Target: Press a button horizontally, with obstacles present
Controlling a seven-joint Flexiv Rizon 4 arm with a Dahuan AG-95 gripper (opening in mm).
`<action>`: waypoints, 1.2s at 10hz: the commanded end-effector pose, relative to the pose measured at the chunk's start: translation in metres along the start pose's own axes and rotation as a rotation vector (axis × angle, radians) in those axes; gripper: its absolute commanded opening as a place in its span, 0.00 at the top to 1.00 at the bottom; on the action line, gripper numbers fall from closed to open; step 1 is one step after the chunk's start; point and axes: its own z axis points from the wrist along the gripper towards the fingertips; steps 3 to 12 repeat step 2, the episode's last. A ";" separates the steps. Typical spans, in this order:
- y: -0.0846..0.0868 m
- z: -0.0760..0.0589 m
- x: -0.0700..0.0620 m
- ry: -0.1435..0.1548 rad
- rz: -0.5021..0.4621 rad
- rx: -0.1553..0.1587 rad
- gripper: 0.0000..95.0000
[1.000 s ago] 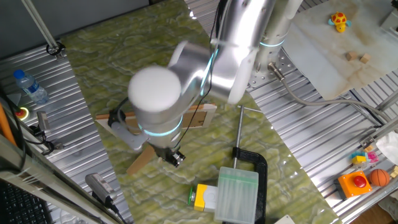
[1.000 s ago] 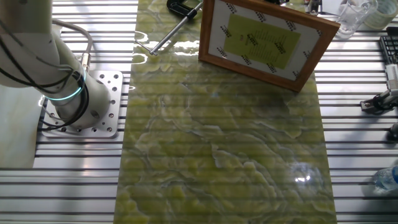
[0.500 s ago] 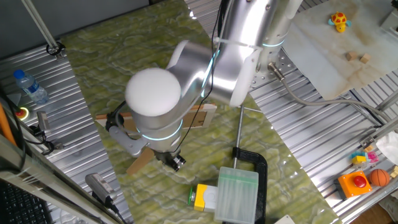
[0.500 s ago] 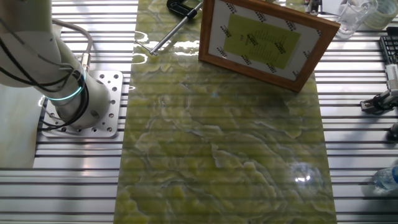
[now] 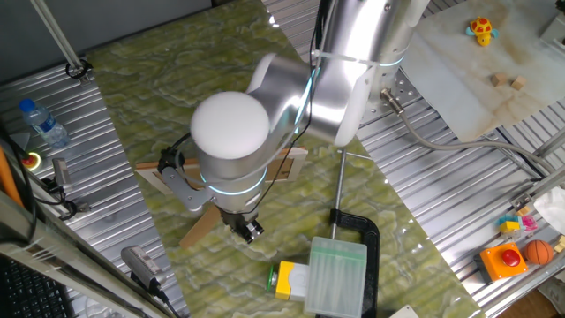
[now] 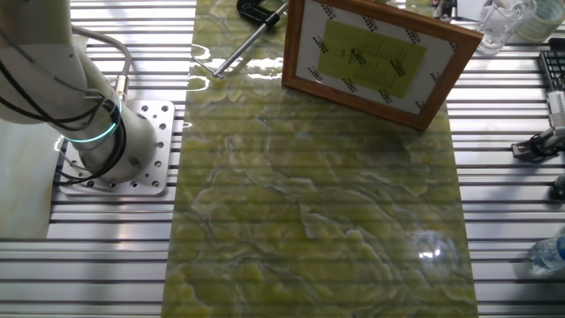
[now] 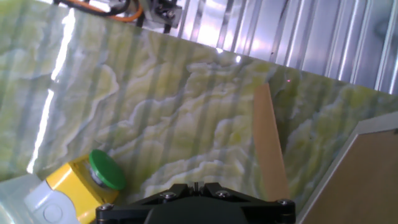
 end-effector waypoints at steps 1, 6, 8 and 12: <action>-0.001 -0.001 0.000 -0.006 -0.001 -0.001 1.00; -0.001 -0.001 0.000 -0.006 -0.001 -0.002 1.00; -0.001 -0.001 0.000 -0.006 -0.001 -0.002 1.00; -0.001 -0.001 0.000 -0.006 -0.001 -0.002 1.00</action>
